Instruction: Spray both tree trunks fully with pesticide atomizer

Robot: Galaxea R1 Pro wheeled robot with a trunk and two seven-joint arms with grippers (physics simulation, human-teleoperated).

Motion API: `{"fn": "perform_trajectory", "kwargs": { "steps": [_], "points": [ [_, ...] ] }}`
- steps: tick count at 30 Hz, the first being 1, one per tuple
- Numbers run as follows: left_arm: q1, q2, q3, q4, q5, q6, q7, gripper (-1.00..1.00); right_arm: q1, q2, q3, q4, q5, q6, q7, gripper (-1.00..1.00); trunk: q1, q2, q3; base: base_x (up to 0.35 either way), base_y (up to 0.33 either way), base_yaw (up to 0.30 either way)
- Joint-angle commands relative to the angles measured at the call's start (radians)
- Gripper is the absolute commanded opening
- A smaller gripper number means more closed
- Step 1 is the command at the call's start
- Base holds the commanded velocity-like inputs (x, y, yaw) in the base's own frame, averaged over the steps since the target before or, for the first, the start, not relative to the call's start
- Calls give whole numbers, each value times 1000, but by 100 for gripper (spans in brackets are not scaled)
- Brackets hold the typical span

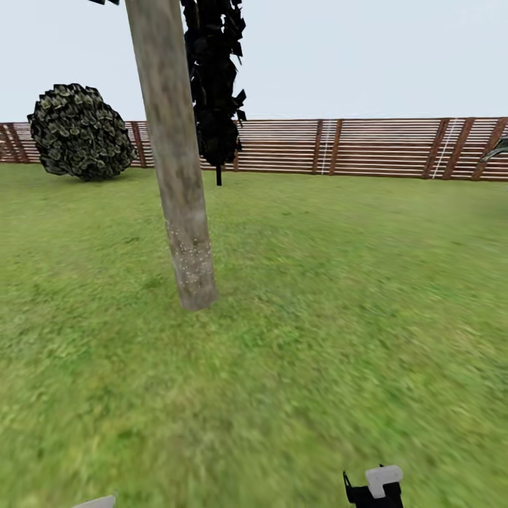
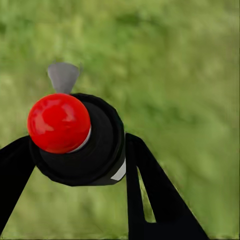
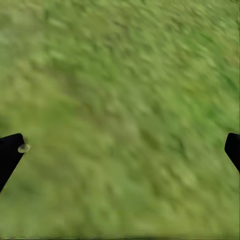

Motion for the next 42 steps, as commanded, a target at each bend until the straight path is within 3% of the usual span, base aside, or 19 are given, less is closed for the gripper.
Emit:
{"fn": "perform_trajectory", "kwargs": {
  "steps": [1,11,22,34,42],
  "points": [
    [0,0,0,0,0,0,0,-100,0,0,0,0,0,0,0,100,0,0,-1,-231,-30,278],
    [0,-2,0,0,1,0,0,-100,0,1,0,1,0,0,0,100,0,0,-8,-224,-3,277],
    [0,-2,0,-1,1,0,0,-100,0,1,0,2,0,0,0,100,0,0,-17,-16,0,276],
    [0,-2,0,-2,1,0,3,-100,0,6,0,2,0,0,-1,100,-46,84,12,0,0,276],
    [0,-1,0,0,2,1,2,-100,0,6,0,2,0,0,-1,100,-46,84,7,0,0,277]
  ]
}}
